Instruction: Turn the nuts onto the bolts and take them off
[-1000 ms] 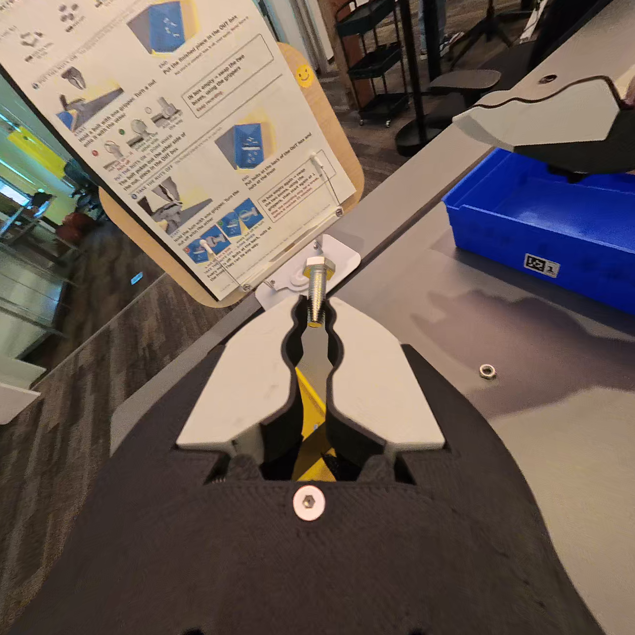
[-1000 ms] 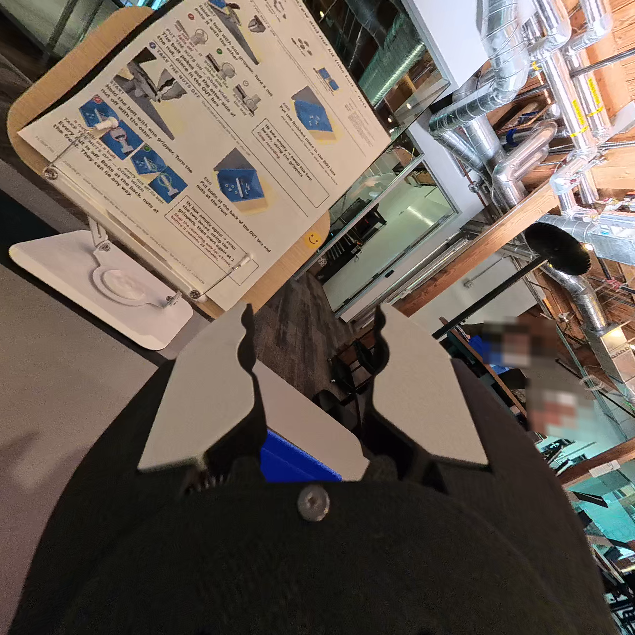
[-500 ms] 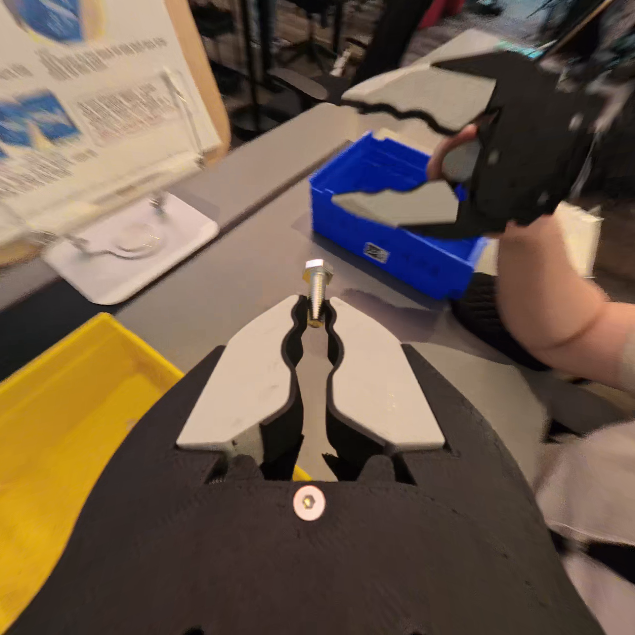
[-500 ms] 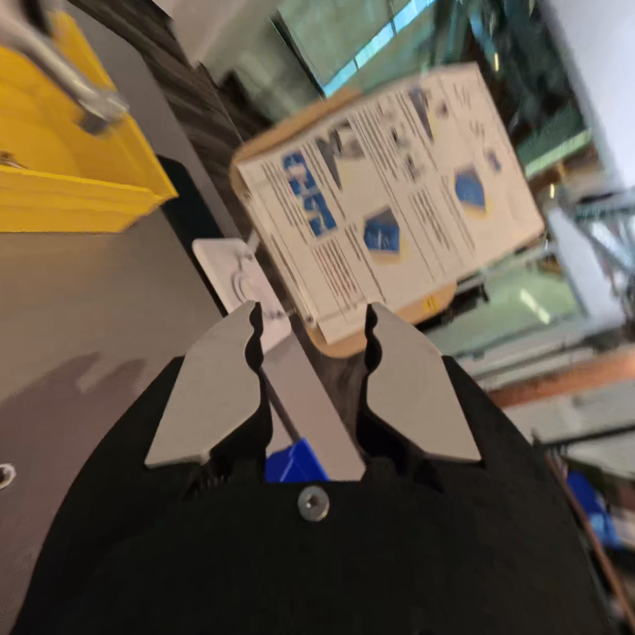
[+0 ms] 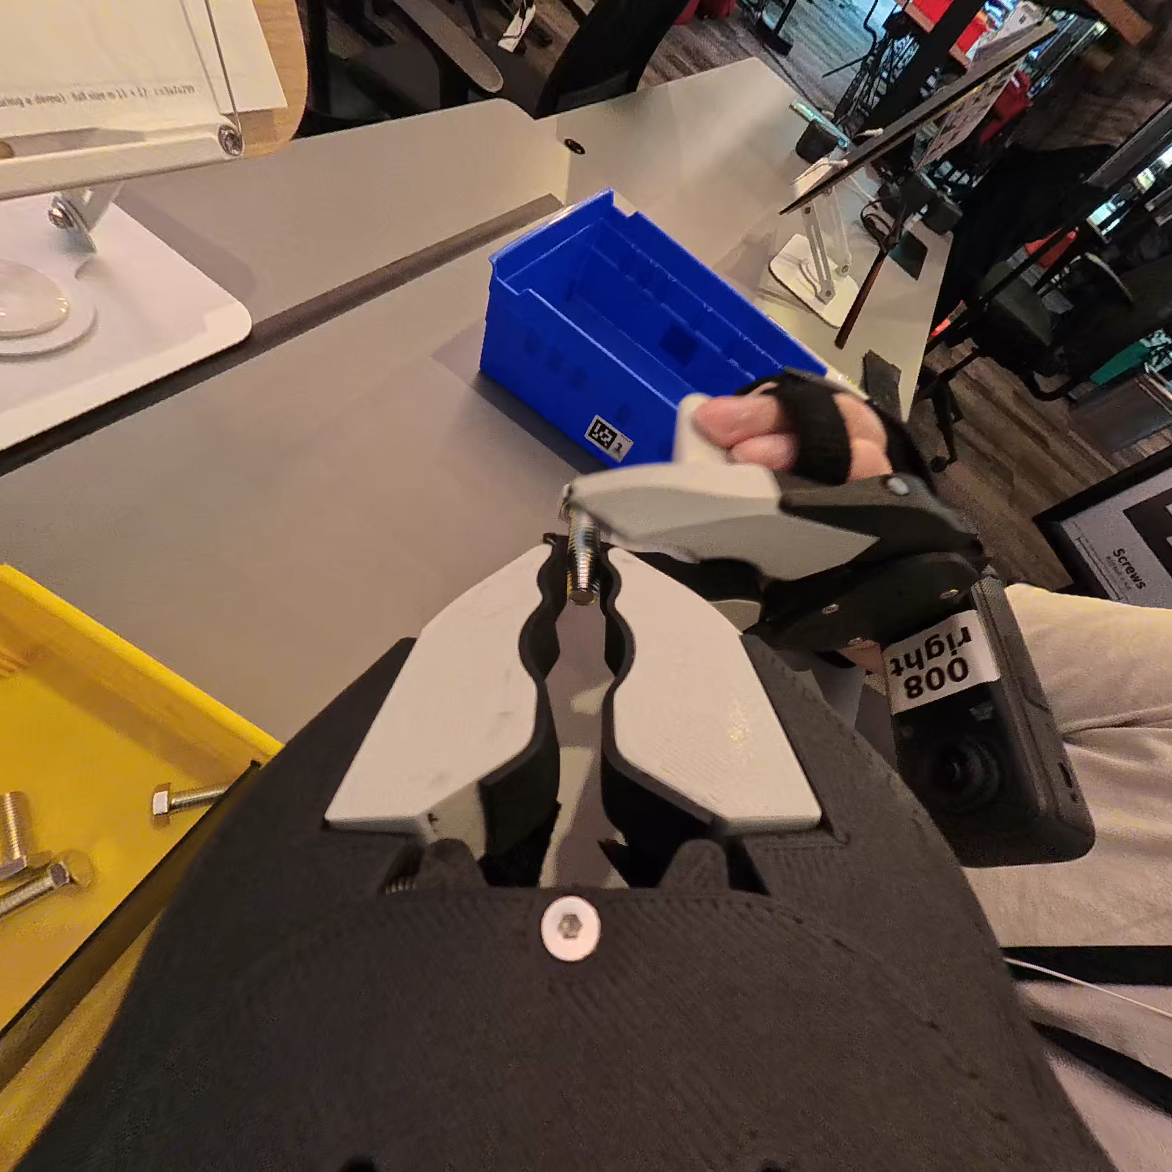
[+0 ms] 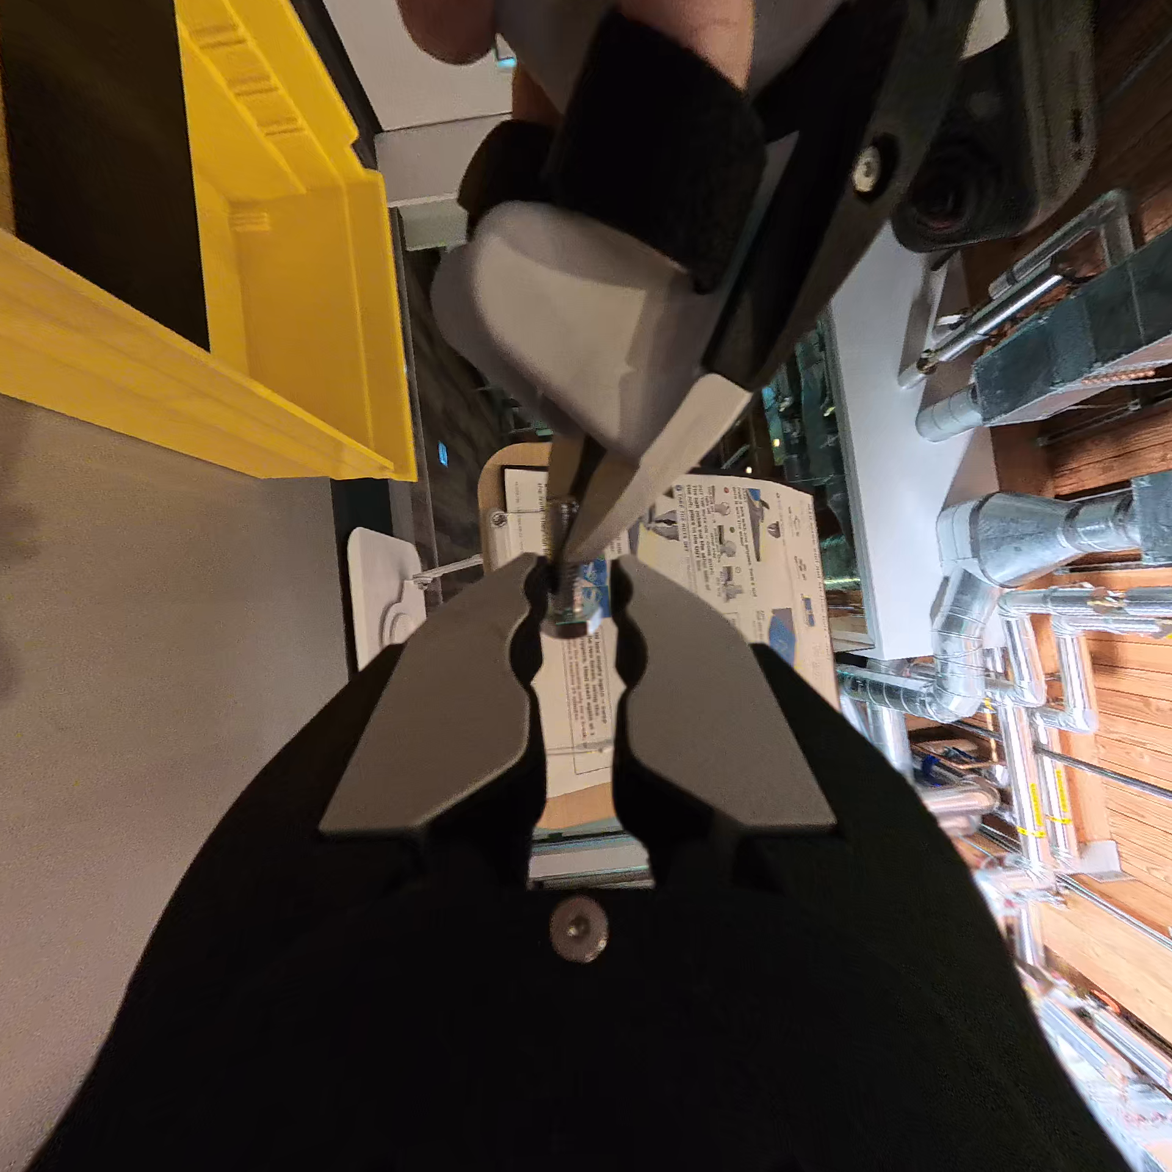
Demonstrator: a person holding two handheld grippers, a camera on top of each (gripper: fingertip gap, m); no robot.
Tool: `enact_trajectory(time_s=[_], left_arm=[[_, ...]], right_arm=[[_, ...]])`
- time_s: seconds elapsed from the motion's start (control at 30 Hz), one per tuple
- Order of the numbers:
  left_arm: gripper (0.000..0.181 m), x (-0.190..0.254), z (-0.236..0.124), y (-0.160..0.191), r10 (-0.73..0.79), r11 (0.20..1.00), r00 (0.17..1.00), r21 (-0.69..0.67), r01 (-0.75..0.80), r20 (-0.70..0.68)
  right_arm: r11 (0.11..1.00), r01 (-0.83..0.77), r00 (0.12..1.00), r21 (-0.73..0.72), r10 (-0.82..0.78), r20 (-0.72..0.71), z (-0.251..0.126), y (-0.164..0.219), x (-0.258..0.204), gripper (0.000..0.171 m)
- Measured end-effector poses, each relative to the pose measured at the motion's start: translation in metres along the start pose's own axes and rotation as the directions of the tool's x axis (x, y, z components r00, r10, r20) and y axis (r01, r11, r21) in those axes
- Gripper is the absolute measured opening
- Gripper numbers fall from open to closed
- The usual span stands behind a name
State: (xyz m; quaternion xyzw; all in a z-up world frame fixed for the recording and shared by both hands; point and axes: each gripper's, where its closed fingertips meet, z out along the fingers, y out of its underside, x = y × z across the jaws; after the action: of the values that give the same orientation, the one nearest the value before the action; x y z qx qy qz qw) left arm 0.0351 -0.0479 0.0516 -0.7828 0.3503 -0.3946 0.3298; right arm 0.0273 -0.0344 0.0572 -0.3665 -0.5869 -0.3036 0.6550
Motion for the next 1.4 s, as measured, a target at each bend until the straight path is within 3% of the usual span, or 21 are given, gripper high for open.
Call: enact_trajectory(time_s=[0.1,0.17,0.2,0.23,0.3,0.37,0.4,0.47,0.53,0.67,0.87,1.1,1.23,1.4], left_arm=[[0.013,0.001,-0.001,-0.007,0.006,0.999,1.000,0.045,-0.006,-0.004],[0.049,0.003,-0.011,-0.023,0.018,0.990,1.000,0.138,-0.016,-0.009],[0.050,0.003,-0.018,-0.029,0.056,0.983,0.998,0.176,-0.056,0.005],[0.053,0.003,-0.024,-0.033,0.117,0.971,0.992,0.204,-0.122,0.039],[0.065,0.004,-0.031,-0.039,0.271,0.929,0.953,0.223,-0.296,0.135],[0.080,0.006,-0.032,-0.043,0.401,0.858,0.878,0.229,-0.460,0.262],[0.081,0.007,-0.030,-0.044,0.466,0.808,0.821,0.220,-0.547,0.329],[0.083,0.010,-0.023,-0.045,0.577,0.684,0.666,0.165,-0.710,0.473],[0.083,0.014,-0.007,-0.039,0.667,0.592,0.531,0.061,-0.804,0.523],[0.088,0.013,0.018,-0.027,0.723,0.569,0.492,-0.015,-0.822,0.485],[0.050,0.023,0.019,-0.017,0.791,0.466,0.429,0.025,-0.884,0.437],[0.043,0.028,0.019,-0.010,0.825,0.440,0.404,0.000,-0.898,0.395],[0.043,0.034,0.016,-0.006,0.850,0.405,0.374,-0.008,-0.914,0.370],[0.043,0.044,0.018,0.003,0.884,0.368,0.345,-0.015,-0.930,0.315]], right_arm=[[0.994,-0.106,0.994,-0.001,0.106,0.030,0.002,0.005,0.000,0.010],[0.949,-0.316,0.947,-0.014,0.316,0.064,0.005,0.015,0.004,0.010],[0.890,-0.456,0.886,-0.012,0.456,0.089,0.007,0.021,0.006,0.010],[0.791,-0.612,0.782,-0.010,0.607,0.141,0.008,0.025,0.006,0.010],[0.463,-0.885,0.425,-0.055,0.849,0.314,0.008,0.025,0.006,0.010],[0.079,-0.987,0.000,-0.142,0.876,0.483,0.001,0.017,0.014,0.010],[-0.072,-0.979,-0.164,-0.189,0.828,0.536,-0.002,0.014,0.020,0.010],[-0.256,-0.928,-0.369,-0.271,0.736,0.568,-0.005,0.016,0.026,0.010],[-0.333,-0.879,-0.476,-0.342,0.657,0.584,-0.008,0.015,0.026,0.010],[-0.312,-0.805,-0.589,-0.504,0.518,0.620,-0.021,-0.002,0.020,0.010],[-0.236,-0.765,-0.632,-0.599,0.451,0.630,-0.033,-0.013,0.013,0.010],[-0.169,-0.783,-0.603,-0.599,0.442,0.664,-0.039,-0.017,0.011,0.011],[-0.128,-0.803,-0.572,-0.582,0.437,0.694,-0.048,-0.012,0.017,0.023],[-0.126,-0.803,-0.577,-0.582,0.408,0.708,-0.053,-0.013,0.021,0.023]])
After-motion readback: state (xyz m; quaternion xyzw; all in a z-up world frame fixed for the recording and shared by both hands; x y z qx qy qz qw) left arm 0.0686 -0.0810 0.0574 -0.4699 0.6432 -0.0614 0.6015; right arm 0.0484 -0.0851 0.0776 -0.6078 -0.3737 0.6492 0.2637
